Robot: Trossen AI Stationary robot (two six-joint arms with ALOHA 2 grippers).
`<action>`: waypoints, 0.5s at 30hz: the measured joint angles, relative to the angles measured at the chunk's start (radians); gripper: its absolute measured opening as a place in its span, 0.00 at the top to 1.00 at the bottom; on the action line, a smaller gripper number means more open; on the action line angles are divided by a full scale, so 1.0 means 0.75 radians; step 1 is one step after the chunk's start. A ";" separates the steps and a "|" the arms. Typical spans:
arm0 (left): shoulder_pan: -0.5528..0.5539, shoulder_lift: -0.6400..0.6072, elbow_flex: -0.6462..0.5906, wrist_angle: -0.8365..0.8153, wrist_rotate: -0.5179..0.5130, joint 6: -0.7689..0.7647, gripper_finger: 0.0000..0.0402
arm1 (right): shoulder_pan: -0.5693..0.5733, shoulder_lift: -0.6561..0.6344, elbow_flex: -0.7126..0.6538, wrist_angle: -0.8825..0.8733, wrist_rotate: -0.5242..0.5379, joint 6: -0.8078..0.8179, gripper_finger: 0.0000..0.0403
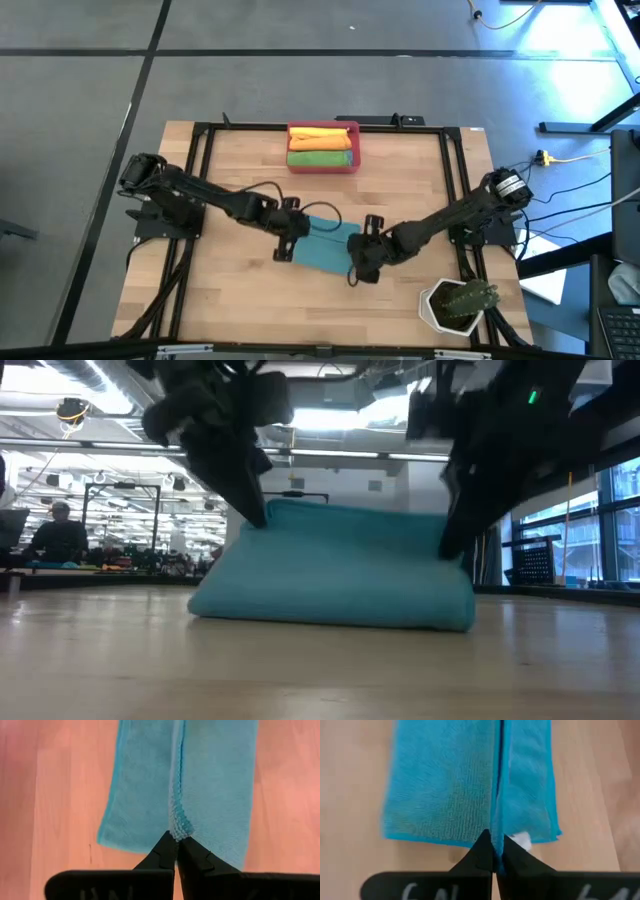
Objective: Roll microfiber towels into tight, uniform cylinder then place into a basket
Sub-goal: Fold the blue microfiber towel
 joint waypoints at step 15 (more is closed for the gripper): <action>0.185 0.000 -0.169 0.235 0.042 0.126 0.94 | -0.175 0.000 -0.196 0.219 -0.007 -0.045 0.97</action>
